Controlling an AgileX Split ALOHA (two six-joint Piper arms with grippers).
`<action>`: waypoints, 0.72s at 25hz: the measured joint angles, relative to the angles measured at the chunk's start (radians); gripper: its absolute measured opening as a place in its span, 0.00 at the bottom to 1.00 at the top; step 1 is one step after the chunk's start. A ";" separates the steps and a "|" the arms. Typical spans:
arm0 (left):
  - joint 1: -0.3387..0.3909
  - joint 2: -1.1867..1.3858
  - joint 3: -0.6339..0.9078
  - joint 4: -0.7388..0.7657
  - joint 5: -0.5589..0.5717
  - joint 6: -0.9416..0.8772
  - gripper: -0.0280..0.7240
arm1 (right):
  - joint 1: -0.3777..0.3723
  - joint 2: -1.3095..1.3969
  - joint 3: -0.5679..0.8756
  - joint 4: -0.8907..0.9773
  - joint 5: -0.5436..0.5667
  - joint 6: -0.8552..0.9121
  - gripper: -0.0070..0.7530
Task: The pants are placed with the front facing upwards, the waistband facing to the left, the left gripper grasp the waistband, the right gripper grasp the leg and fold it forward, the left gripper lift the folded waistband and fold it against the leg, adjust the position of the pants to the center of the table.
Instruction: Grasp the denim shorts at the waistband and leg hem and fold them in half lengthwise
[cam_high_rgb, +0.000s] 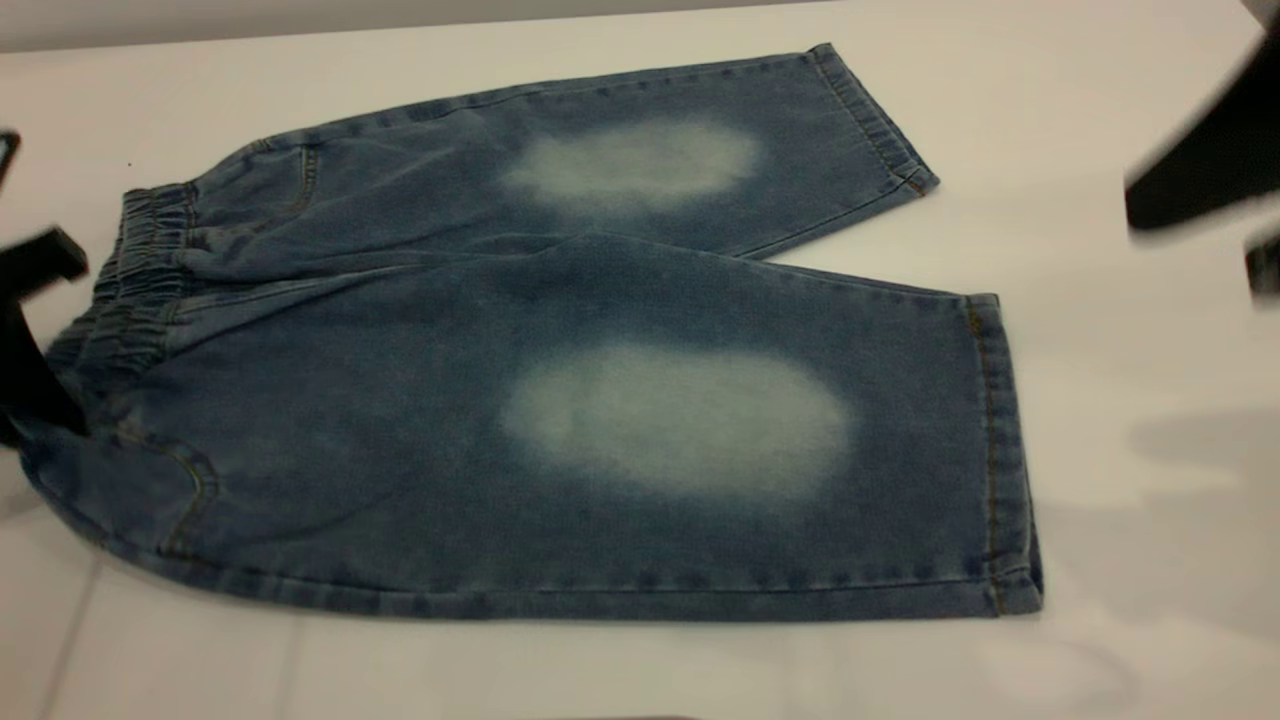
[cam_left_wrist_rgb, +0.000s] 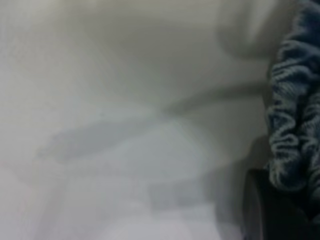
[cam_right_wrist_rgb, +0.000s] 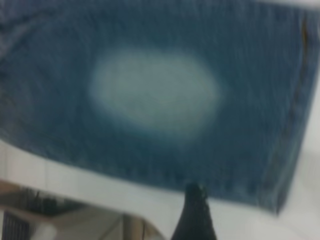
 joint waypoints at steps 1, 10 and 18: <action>0.000 -0.022 0.001 0.001 0.010 0.013 0.17 | 0.000 0.014 0.016 0.001 0.001 0.002 0.66; 0.000 -0.145 0.007 0.007 0.069 0.082 0.17 | 0.000 0.269 0.071 0.190 -0.003 -0.157 0.66; 0.000 -0.146 0.007 0.007 0.072 0.083 0.17 | 0.000 0.566 0.068 0.461 0.097 -0.472 0.66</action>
